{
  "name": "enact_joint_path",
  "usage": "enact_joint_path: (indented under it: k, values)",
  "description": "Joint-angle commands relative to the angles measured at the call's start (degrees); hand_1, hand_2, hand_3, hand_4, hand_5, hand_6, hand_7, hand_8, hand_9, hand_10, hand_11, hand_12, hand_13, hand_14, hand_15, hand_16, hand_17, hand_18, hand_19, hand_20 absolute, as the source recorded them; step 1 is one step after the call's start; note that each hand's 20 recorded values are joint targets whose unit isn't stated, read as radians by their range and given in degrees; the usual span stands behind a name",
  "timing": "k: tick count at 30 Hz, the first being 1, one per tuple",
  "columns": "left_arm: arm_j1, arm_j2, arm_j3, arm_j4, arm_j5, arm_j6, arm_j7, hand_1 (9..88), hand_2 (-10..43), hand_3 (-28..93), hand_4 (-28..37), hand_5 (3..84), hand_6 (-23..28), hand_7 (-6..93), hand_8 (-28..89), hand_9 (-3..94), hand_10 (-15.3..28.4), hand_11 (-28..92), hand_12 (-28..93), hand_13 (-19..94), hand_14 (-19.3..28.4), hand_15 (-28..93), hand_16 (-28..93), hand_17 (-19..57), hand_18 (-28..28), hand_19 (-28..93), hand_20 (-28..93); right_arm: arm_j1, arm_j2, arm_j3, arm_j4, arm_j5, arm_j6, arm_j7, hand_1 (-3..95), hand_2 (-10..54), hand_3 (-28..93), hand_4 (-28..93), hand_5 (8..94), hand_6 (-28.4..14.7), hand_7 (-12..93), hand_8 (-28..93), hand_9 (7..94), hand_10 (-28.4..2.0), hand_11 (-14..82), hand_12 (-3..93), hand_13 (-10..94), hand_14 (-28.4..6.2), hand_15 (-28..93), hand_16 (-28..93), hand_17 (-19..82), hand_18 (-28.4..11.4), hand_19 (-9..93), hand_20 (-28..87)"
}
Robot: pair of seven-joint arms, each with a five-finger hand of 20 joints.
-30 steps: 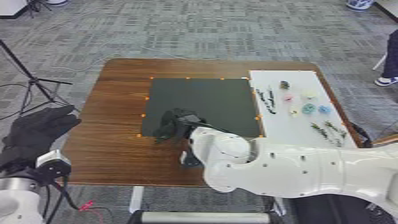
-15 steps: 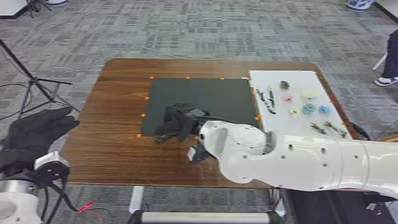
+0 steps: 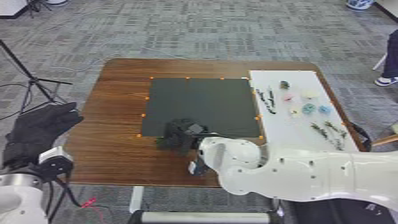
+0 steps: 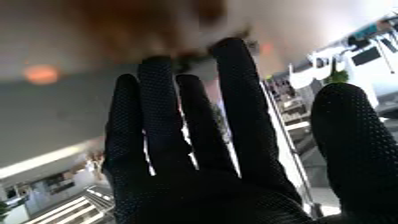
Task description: Arrange flowers
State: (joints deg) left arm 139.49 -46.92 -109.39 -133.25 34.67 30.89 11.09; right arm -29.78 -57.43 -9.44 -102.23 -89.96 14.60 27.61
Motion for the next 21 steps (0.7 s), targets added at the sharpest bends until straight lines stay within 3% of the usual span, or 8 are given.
enact_joint_path:
  k: [1, 9, 10, 15, 21]
  values:
    - [0.1, -0.72, 0.10, 0.19, 0.13, -1.01, -0.17, 26.4, 4.9, 85, -21.9, 56.6, 15.0, 20.7, -11, 48.8, 21.9, 45, 12, 36, 24.7, 63, -11, -4.6, 18.3, 49, 12, -2.0, -2.0, 0.1, 1.7, -1.5, 0.7, 0.5, 18.6, 11.9, 80, -25, 65.0, -2.9, 19, -16, 38.1, -17.8, 16.5, 12.5, 31, -23.8, 68, 6, 8, -24.2, 75, 11]
    - [0.8, -0.23, 0.19, 0.42, -0.94, -1.49, 1.68, 26.2, 5.2, 85, -22.0, 56.6, 15.1, 20.7, -11, 48.8, 21.9, 45, 12, 36, 24.8, 62, -11, -4.6, 18.3, 49, 12, -3.1, -3.0, 1.0, 3.1, -1.5, -1.5, 1.5, 18.3, 12.0, 80, -25, 64.8, -2.8, 18, -16, 40.7, -17.8, 19.1, 13.3, 32, -23.7, 71, 6, 8, -24.1, 75, 12]
    - [0.2, -0.32, 0.28, 0.50, -0.51, -1.67, 1.16, 26.2, 5.2, 85, -22.0, 56.6, 15.1, 20.7, -11, 48.8, 21.9, 45, 12, 36, 24.8, 62, -11, -4.6, 18.3, 49, 12, -3.0, -3.1, 1.1, 3.4, -1.3, -1.5, 1.7, 18.3, 12.0, 80, -25, 64.6, -2.7, 18, -16, 41.0, -18.0, 19.7, 13.5, 32, -23.6, 72, 6, 8, -24.0, 75, 12]
    - [-0.7, -0.08, 0.45, 0.77, -0.58, -2.00, 1.31, 26.1, 5.4, 85, -22.0, 56.6, 15.1, 20.6, -11, 48.8, 21.9, 44, 12, 36, 24.8, 62, -11, -4.6, 18.3, 49, 12, -1.8, -3.6, 0.6, 5.5, -1.4, -1.5, 2.8, 17.8, 11.8, 81, -25, 59.3, -2.2, 16, -16, 42.3, -21.4, 33.9, 17.8, 32, -22.8, 77, 8, 8, -23.5, 76, 12]
    - [-2.1, 0.40, 0.83, 1.14, -0.33, -2.19, 1.30, 26.0, 5.4, 86, -21.8, 56.6, 15.0, 20.7, -11, 48.8, 21.9, 44, 12, 36, 24.7, 62, -11, -4.6, 18.2, 49, 12, 0.3, -3.9, -0.6, 8.3, 0.3, 0.0, 4.6, 17.7, 11.6, 81, -25, 58.2, -2.2, 16, -16, 42.2, -20.7, 40.4, 17.6, 33, -22.4, 79, 8, 8, -23.4, 77, 13]
